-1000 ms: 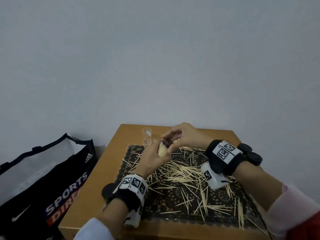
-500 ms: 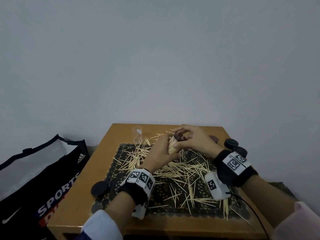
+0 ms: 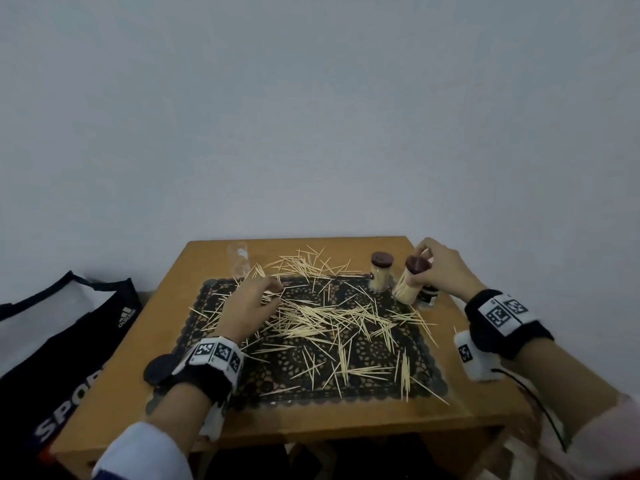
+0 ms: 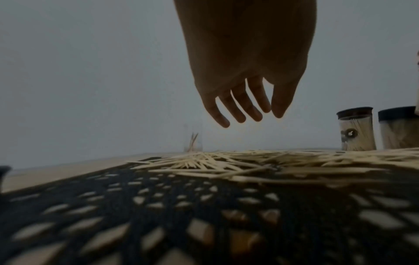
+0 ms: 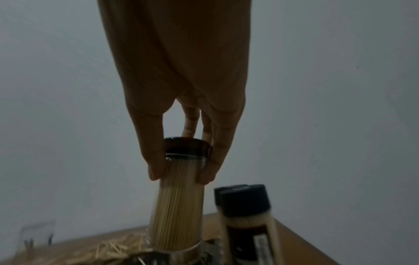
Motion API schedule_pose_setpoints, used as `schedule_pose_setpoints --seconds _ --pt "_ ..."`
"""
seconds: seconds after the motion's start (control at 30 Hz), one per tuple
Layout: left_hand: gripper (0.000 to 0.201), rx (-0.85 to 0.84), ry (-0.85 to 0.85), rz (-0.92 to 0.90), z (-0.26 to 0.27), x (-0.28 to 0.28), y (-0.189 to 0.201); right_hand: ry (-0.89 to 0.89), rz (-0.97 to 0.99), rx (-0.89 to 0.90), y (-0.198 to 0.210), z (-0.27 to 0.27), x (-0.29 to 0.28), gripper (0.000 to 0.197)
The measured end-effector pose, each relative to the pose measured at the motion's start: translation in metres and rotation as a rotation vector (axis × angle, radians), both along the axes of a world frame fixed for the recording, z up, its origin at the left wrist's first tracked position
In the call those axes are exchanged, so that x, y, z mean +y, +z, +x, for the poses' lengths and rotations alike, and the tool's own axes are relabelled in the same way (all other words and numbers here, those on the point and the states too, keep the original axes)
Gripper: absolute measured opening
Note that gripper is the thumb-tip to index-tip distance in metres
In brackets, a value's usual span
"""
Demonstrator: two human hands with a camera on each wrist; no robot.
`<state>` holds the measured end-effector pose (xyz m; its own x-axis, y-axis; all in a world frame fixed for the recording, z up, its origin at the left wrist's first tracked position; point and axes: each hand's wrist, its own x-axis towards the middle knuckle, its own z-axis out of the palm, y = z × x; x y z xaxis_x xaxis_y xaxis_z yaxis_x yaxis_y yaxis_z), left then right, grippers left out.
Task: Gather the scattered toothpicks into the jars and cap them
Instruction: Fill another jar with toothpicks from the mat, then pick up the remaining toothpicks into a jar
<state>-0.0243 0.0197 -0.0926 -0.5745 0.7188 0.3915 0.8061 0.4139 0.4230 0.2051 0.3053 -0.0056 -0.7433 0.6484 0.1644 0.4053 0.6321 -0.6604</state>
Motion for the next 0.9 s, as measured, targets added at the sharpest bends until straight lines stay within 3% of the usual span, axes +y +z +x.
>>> schedule_pose_setpoints --seconds 0.37,0.5,0.57,0.7,0.9 --pt "0.014 -0.008 0.053 -0.068 -0.006 -0.001 -0.004 -0.024 0.319 -0.138 -0.038 -0.036 -0.016 0.039" --pt "0.013 -0.034 0.081 -0.073 -0.005 -0.001 -0.003 -0.080 0.440 -0.293 -0.034 -0.047 -0.021 0.032" --pt "0.014 -0.031 0.111 -0.079 -0.004 -0.001 -0.003 -0.086 0.525 -0.266 -0.027 -0.054 -0.027 0.029" --pt "0.013 -0.050 0.203 -0.066 -0.004 -0.003 -0.003 0.042 0.521 -0.129 -0.013 -0.081 -0.051 0.027" --pt "0.025 -0.061 0.354 -0.004 -0.026 -0.008 0.006 0.295 0.417 -0.232 -0.007 -0.165 -0.092 0.023"
